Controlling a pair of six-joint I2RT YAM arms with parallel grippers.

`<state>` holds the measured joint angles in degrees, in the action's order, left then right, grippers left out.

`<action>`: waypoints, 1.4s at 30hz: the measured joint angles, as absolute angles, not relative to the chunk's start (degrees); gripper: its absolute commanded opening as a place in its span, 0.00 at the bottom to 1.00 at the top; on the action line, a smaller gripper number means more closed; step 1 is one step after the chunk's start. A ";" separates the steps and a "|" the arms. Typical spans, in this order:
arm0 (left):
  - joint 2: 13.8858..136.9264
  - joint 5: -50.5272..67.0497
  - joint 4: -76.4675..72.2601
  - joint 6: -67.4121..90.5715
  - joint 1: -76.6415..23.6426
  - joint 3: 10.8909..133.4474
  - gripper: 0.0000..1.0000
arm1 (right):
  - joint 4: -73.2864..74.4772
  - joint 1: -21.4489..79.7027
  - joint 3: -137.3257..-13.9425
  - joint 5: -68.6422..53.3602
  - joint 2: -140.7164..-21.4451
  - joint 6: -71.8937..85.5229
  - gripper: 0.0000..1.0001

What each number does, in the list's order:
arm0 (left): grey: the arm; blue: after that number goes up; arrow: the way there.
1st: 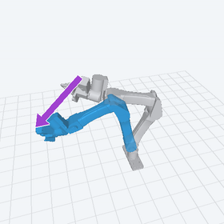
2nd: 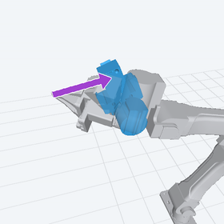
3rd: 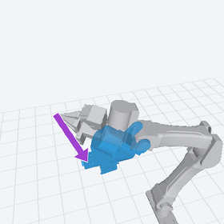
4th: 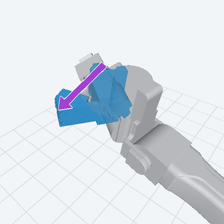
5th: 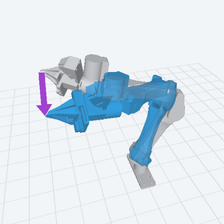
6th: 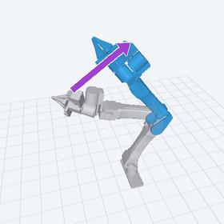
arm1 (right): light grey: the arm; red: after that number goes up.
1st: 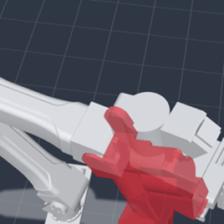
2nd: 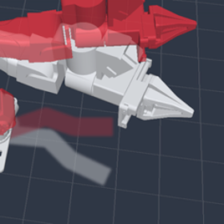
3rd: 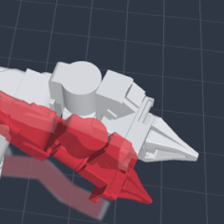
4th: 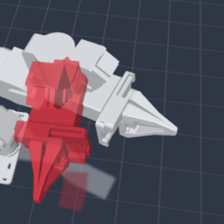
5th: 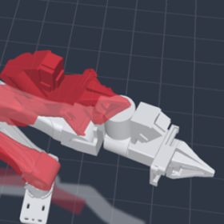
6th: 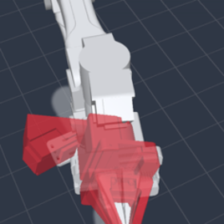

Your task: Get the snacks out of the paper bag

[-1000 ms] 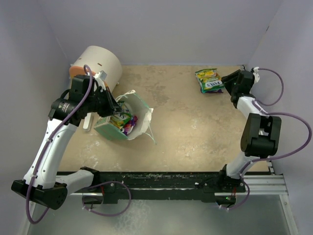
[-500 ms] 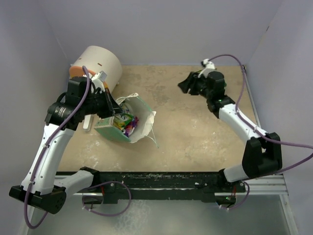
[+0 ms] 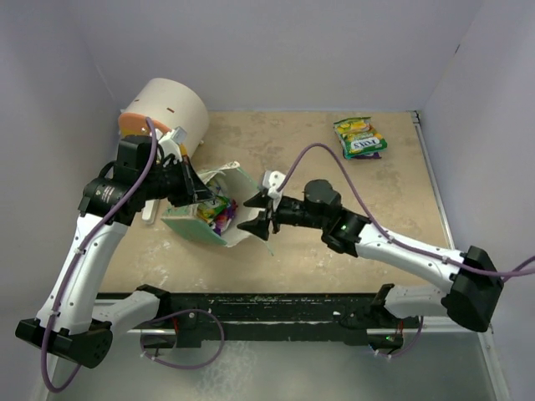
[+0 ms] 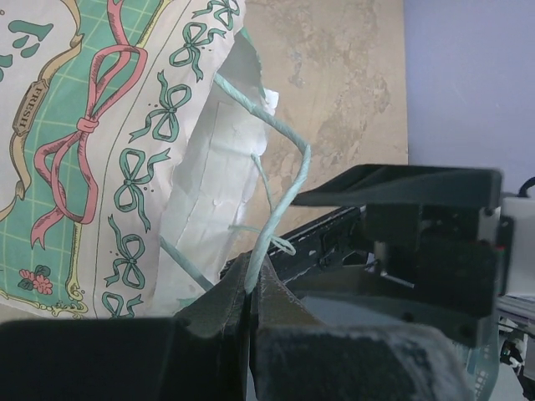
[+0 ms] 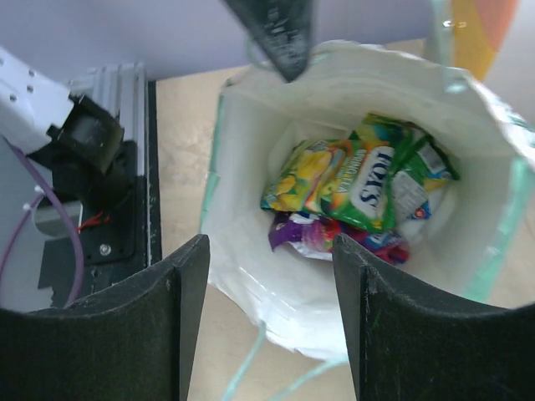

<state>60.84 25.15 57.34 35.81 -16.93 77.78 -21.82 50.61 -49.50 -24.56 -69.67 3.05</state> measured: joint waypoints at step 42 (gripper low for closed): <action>60.47 28.03 59.53 31.83 -16.91 80.05 0.00 | -48.73 59.11 -59.79 7.86 -111.31 -6.11 0.27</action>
<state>60.47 28.03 59.53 31.83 -16.91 80.05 -48.73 59.11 -59.79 7.86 -111.31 -6.11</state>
